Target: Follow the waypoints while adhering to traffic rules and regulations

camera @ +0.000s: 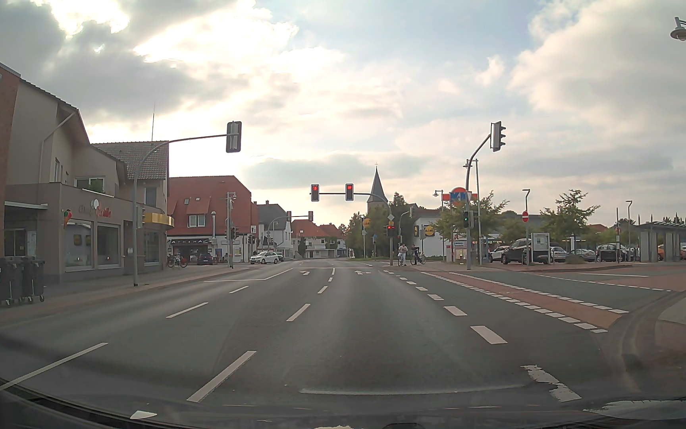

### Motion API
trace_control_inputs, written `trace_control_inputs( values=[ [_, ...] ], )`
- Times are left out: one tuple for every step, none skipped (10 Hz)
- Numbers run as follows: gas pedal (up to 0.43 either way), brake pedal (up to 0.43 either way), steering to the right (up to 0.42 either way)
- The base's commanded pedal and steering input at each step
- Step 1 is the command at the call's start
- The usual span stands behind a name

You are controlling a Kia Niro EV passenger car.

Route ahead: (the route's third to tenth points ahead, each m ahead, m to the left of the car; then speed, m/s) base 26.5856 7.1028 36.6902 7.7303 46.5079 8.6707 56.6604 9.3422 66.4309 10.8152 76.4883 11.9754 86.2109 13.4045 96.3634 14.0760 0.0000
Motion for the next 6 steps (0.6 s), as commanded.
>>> trace_control_inputs(
  values=[
    [0.000,0.220,-0.005],
    [0.000,0.220,-0.005],
    [0.000,0.220,-0.005],
    [0.000,0.220,-0.005],
    [0.000,0.213,-0.005],
    [0.000,0.177,-0.005]
  ],
)
